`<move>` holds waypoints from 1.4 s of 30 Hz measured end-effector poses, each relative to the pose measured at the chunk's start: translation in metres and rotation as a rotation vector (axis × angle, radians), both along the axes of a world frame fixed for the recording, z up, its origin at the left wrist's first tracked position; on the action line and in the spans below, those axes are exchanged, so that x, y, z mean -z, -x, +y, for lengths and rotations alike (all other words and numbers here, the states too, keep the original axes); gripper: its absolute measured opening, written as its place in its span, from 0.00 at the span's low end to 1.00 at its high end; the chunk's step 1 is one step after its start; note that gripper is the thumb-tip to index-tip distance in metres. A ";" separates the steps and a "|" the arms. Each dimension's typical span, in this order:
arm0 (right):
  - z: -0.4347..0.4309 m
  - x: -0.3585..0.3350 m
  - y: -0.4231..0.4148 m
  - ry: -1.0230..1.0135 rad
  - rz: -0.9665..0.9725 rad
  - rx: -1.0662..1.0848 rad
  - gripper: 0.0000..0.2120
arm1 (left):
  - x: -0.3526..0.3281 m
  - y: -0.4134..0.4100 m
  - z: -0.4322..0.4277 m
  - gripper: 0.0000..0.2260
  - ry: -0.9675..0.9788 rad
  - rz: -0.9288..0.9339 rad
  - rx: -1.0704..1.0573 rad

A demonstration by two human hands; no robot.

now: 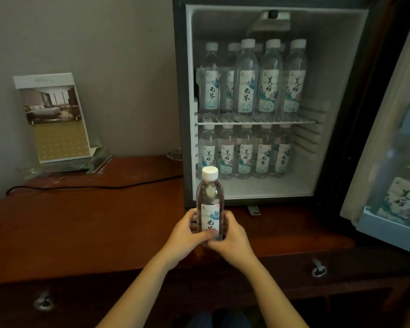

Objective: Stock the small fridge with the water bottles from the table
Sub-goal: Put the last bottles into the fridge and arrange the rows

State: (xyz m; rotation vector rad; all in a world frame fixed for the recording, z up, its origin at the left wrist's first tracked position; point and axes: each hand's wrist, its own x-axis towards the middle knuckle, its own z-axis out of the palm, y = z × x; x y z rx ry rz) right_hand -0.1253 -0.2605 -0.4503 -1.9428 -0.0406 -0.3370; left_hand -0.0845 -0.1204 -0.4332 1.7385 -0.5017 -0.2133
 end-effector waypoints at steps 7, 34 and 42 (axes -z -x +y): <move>-0.010 -0.034 -0.006 -0.050 -0.119 0.034 0.27 | -0.037 -0.009 -0.015 0.21 0.071 -0.061 -0.010; -0.044 -0.205 -0.106 0.097 -0.397 0.220 0.35 | -0.204 -0.090 -0.092 0.28 0.059 -0.365 -0.177; -0.045 -0.211 -0.110 0.153 -0.321 0.342 0.28 | -0.209 -0.101 -0.096 0.28 0.002 -0.292 -0.200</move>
